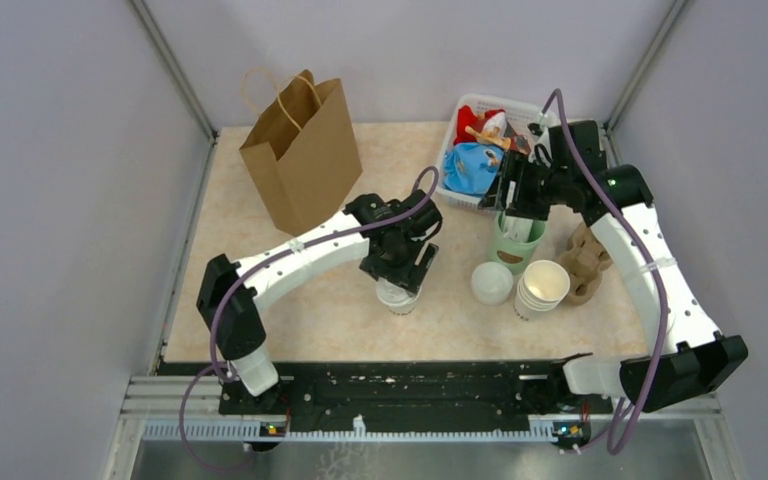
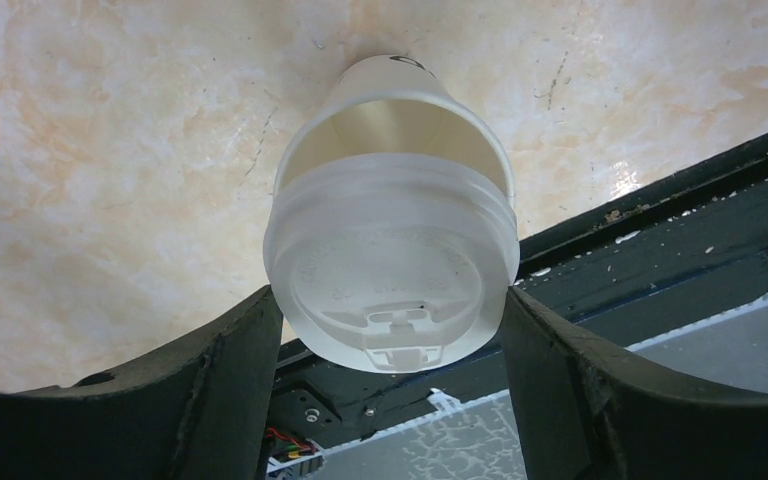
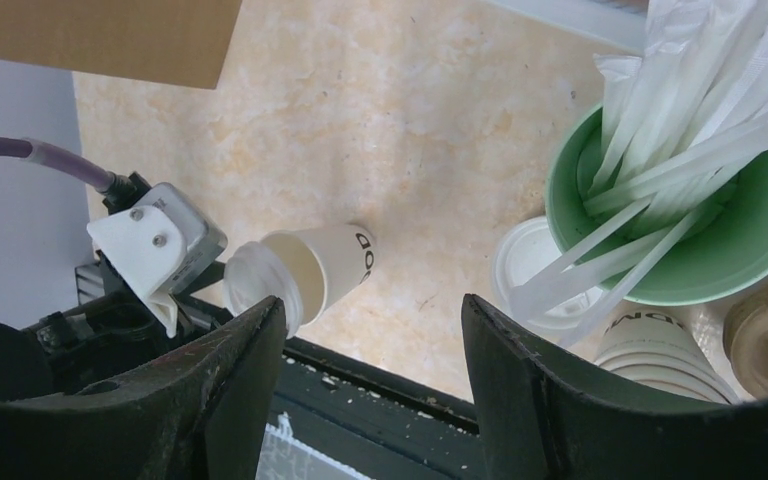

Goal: Pack the takeout coffee

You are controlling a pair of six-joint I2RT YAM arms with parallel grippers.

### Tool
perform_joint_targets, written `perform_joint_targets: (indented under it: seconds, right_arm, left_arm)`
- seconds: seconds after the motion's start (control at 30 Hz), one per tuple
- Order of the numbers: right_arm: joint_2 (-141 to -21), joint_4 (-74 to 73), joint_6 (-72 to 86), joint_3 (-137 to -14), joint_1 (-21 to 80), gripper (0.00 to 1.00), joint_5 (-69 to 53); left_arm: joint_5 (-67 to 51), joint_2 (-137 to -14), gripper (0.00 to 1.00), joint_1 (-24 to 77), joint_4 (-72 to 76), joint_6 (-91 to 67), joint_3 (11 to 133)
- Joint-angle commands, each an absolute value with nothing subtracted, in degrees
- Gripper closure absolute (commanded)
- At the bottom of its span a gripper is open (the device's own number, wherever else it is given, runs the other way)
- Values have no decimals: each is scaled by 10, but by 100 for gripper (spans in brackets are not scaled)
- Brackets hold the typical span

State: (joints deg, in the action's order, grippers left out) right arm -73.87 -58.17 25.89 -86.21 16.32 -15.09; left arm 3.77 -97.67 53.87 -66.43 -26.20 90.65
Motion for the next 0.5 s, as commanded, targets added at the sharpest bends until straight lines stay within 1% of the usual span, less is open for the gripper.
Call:
perform_joint_targets:
  seconds: [0.0, 0.33, 0.47]
  right_arm:
    - [-724, -555, 249, -863, 159, 35, -165]
    - [-717, -557, 252, -858, 154, 34, -163]
    - [-712, -550, 251, -855, 153, 31, -163]
  left_arm:
    - [66, -981, 22, 541, -673, -253, 929]
    - [60, -1001, 17, 541, -670, -235, 940]
    - [54, -1007, 17, 541, -672, -232, 944]
